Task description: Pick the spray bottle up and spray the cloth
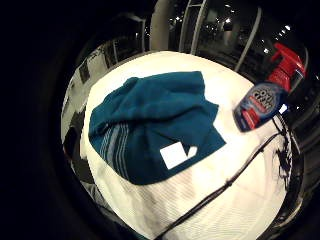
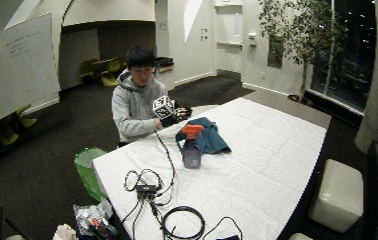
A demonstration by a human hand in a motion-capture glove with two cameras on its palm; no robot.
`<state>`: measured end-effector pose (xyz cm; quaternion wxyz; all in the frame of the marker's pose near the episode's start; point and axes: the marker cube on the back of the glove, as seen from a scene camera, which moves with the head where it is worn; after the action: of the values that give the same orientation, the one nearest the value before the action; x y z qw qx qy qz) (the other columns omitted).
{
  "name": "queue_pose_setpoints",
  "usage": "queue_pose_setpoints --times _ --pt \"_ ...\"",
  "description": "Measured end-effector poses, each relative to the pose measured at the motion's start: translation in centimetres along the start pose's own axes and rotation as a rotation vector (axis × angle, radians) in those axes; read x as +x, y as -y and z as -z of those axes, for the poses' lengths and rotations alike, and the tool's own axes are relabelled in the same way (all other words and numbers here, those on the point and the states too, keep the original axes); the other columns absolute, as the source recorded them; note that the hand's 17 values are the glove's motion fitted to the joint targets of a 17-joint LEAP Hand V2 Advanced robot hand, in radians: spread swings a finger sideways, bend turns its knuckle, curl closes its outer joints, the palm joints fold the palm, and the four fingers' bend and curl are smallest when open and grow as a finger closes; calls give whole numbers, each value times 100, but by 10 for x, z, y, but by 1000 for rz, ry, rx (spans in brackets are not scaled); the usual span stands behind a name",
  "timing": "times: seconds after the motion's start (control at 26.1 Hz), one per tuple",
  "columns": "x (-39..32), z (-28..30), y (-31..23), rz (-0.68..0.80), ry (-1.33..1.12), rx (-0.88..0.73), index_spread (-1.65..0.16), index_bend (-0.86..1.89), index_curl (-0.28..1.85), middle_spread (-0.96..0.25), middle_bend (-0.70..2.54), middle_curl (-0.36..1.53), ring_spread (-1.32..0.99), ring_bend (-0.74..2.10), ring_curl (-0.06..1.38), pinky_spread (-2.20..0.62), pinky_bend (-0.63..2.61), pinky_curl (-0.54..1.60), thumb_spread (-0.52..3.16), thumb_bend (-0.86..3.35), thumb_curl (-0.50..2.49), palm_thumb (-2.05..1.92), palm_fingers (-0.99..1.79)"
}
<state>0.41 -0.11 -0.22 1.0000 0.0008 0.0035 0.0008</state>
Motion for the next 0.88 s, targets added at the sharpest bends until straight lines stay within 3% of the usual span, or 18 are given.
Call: queue_pose_setpoints --times 0.35,0.88 --pt "4 5 -6 -8 -1 26 -28 33 21 -11 25 16 -3 24 14 18 23 15 60 41 25 76 49" --pt "24 35 -25 -19 -30 180 -33 21 28 -13 21 24 -4 23 20 22 21 22 80 30 36 82 50"
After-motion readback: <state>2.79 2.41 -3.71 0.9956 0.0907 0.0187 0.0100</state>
